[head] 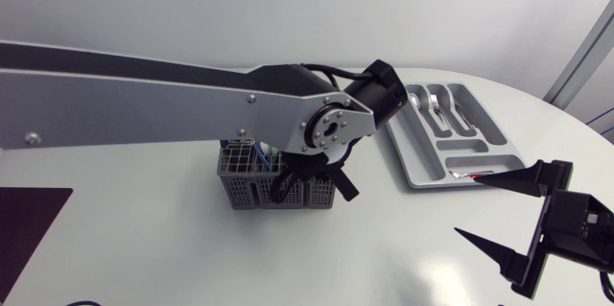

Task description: Unload the cutlery basket into the drawer organizer.

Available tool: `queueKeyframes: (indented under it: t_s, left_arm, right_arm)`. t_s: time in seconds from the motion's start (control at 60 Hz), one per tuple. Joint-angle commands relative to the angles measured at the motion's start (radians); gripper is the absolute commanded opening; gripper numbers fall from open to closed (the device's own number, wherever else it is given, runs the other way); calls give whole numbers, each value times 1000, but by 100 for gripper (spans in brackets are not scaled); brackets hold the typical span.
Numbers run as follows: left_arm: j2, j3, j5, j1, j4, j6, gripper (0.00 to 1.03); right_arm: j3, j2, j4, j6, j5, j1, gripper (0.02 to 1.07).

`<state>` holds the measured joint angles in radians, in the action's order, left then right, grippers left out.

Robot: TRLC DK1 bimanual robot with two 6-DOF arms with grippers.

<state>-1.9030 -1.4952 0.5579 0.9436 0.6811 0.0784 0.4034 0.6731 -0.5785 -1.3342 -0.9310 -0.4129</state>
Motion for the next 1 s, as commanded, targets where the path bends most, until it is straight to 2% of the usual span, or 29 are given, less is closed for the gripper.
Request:
queueKeyframes:
  t_s: [0.0,0.567,0.983]
  left_arm:
    - [32,13,-6,7,-2,1,13]
    - [177,64,74,61,3,32,13]
    - [295,47,131,66,21,73,13]
  right_arm:
    - [-29,-1,3,15,0,10,103]
    - [-34,-52,-9,49,0,31,103]
    - [-26,-98,19,188,0,60,103]
